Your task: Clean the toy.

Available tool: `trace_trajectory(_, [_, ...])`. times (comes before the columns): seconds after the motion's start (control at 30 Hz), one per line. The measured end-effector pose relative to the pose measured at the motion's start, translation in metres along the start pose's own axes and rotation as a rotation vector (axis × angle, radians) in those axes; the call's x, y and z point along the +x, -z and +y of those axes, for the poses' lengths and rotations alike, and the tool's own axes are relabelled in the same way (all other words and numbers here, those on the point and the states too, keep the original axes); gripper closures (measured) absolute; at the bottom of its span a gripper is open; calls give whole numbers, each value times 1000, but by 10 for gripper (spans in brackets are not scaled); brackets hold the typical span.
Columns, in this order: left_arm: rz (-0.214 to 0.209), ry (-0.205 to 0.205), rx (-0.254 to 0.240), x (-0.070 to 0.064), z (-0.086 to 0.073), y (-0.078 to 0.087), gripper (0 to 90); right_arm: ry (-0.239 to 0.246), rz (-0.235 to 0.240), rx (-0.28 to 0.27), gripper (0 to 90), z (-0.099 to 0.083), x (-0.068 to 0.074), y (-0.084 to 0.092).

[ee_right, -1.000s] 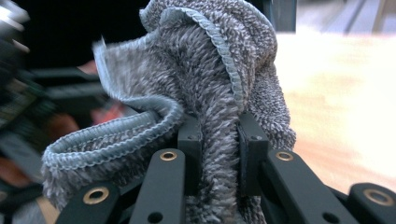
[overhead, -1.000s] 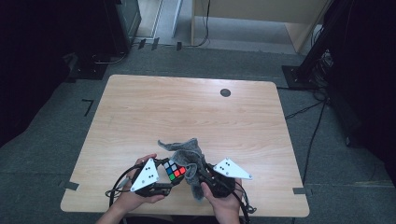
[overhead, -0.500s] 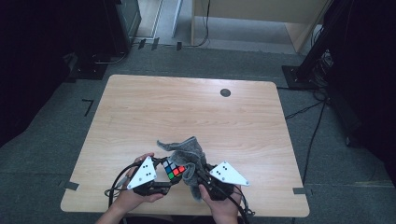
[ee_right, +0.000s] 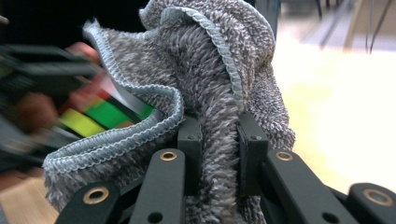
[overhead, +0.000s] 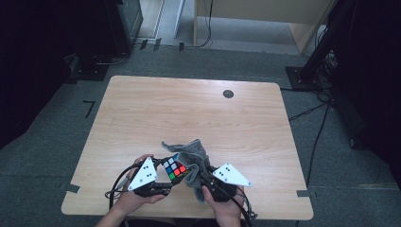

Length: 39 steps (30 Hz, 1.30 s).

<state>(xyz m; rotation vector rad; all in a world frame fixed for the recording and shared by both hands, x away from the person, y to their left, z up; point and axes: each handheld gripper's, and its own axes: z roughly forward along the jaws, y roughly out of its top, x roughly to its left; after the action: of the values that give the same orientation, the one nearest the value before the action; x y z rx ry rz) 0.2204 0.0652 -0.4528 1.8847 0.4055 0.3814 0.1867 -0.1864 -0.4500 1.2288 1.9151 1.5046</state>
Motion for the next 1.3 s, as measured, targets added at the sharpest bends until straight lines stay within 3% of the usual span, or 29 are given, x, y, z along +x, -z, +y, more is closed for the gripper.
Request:
trace_trajectory(0.03, [8,-2,4,0,0,0,341,-16,-2,8,768,0,-3,0])
trace_trajectory(0.1, [33,-21,31,0,-1,-3,342,-19,-4,-27,766,4,-4,5])
trace_trajectory(0.23, [20,-20,46,-3,-3,-7,342,21,13,-104,761,14,10,16])
trace_trajectory(0.3, [0,-19,23,-6,0,-5,341,47,21,-87,762,12,14,12])
trace_trajectory(0.37, [3,-25,22,-6,2,-3,341,36,-2,-79,764,5,12,8])
trace_trajectory(0.47, [10,0,19,0,0,-2,342,35,-43,-2,764,-1,1,0])
trace_trajectory(0.53, [53,-41,79,0,-1,-5,342,11,-54,2,763,0,-4,1])
trace_trajectory(0.6, [76,-64,130,-1,-4,-10,341,25,-53,-16,760,6,-2,5])
trace_trajectory(0.7, [120,-81,198,-6,-5,-20,341,84,-14,-5,747,16,12,8])
trace_trajectory(0.8, [148,-123,250,-15,-3,-28,341,154,-3,20,713,13,29,3])
trace_trajectory(0.83, [163,-145,272,-20,-2,-30,341,198,-15,39,673,11,35,0])
trace_trajectory(0.87, [170,-154,282,-22,-1,-31,341,243,-57,56,599,8,41,-4])
trace_trajectory(0.93, [164,-154,283,-26,0,-33,341,279,-111,60,449,5,46,-9])
trace_trajectory(0.97, [161,-166,284,-27,0,-33,341,278,-124,65,381,4,47,-12])
trace_trajectory(1.07, [157,-177,261,-30,0,-32,342,214,-103,81,355,6,41,-13])
trace_trajectory(1.17, [141,-149,231,-25,0,-28,342,102,-20,42,572,10,24,-6])
trace_trajectory(1.2, [139,-146,232,-23,0,-28,341,88,-14,34,623,11,20,-4])
trace_trajectory(1.3, [134,-134,219,-21,-1,-26,342,97,-80,12,682,14,14,3])
